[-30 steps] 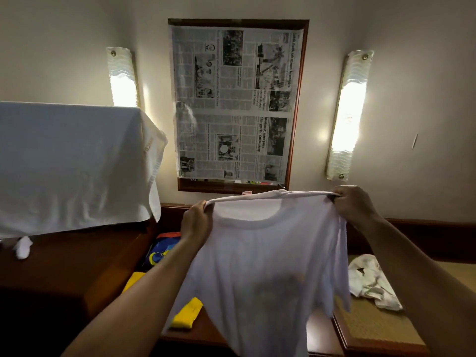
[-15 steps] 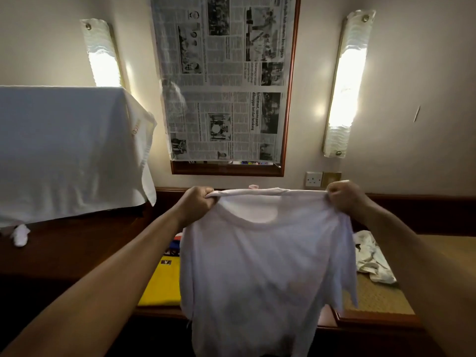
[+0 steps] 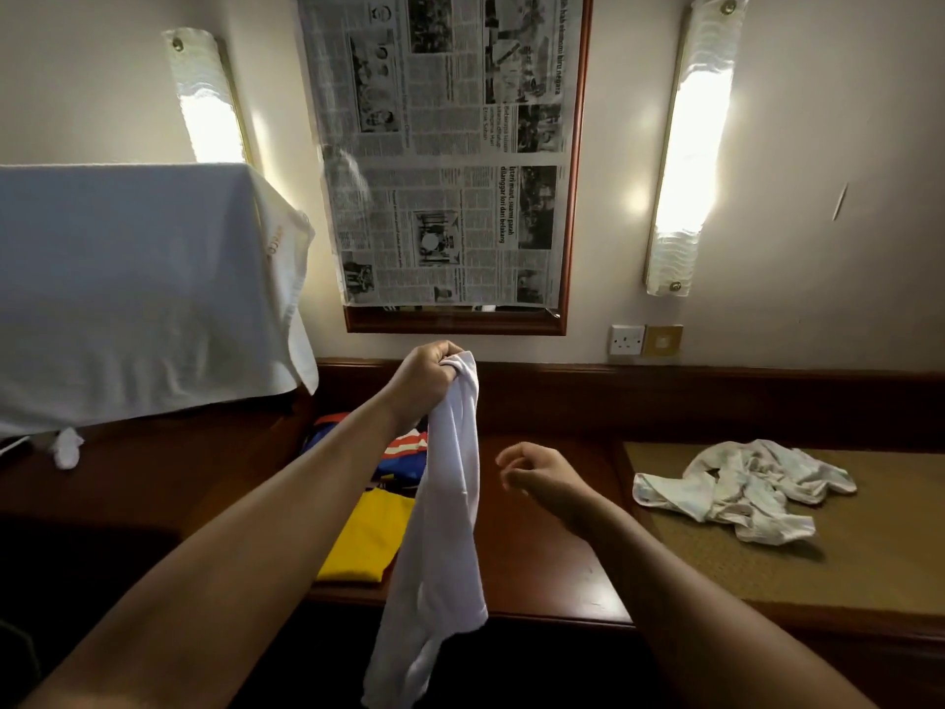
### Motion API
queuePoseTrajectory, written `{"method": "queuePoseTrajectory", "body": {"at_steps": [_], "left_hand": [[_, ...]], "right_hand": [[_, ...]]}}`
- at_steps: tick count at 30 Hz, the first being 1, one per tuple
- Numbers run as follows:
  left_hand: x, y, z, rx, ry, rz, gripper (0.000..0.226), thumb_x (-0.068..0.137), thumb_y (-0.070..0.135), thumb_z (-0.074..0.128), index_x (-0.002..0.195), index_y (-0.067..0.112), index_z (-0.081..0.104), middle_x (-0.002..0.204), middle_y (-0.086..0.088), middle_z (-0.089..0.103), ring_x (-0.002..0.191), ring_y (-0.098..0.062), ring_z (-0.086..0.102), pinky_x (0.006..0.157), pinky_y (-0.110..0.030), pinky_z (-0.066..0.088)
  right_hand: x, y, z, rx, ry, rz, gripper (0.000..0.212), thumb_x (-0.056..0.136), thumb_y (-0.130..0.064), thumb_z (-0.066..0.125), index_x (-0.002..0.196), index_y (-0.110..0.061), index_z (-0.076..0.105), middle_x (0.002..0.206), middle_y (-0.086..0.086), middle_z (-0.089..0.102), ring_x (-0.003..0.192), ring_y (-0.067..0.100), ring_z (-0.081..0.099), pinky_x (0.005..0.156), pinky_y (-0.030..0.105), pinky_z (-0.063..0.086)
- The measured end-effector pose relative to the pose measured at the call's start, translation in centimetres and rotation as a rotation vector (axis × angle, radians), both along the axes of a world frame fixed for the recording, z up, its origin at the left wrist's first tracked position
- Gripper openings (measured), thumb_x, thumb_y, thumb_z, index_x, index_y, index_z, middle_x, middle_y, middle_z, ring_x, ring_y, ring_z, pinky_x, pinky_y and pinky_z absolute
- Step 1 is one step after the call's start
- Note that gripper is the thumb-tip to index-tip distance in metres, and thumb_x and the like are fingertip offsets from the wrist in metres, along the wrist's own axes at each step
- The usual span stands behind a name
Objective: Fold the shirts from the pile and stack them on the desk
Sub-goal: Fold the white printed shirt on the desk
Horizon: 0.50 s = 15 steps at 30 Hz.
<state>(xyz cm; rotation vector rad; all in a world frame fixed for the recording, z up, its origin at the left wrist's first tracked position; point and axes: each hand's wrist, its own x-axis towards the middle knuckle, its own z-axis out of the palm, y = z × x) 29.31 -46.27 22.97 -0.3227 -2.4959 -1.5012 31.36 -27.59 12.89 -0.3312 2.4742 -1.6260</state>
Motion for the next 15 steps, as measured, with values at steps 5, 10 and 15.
{"method": "queuePoseTrajectory", "body": {"at_steps": [5,10,15], "left_hand": [[0.5,1.0,-0.2,-0.066,0.079,0.155,0.018,0.094,0.007,0.045,0.089,0.008,0.062,0.079,-0.004,0.06,0.077,-0.016,0.055,0.069,-0.03,0.047],[1.4,0.5,-0.3,-0.334,0.172,0.215,0.035,0.09,0.037,0.062,0.068,0.01,0.06,0.059,0.002,0.052,0.054,-0.01,0.045,0.049,-0.023,0.034],[1.7,0.9,-0.2,-0.388,0.226,0.167,0.056,0.089,0.046,0.059,0.06,-0.002,0.054,0.053,-0.005,0.042,0.05,-0.015,0.036,0.05,-0.029,0.03]], "right_hand": [[0.9,-3.5,-0.1,-0.184,0.06,0.032,0.03,0.09,-0.032,0.065,0.116,-0.02,0.056,0.103,0.004,0.063,0.092,0.014,0.062,0.07,0.018,0.051],[0.4,-3.0,-1.9,-0.165,0.174,-0.177,0.008,0.094,-0.008,0.057,0.091,-0.01,0.064,0.088,0.005,0.064,0.087,0.022,0.062,0.071,0.027,0.053],[0.8,-2.5,-3.0,-0.273,0.11,-0.146,0.035,0.087,-0.023,0.069,0.116,-0.02,0.05,0.105,0.004,0.056,0.095,0.017,0.06,0.068,0.026,0.055]]}}
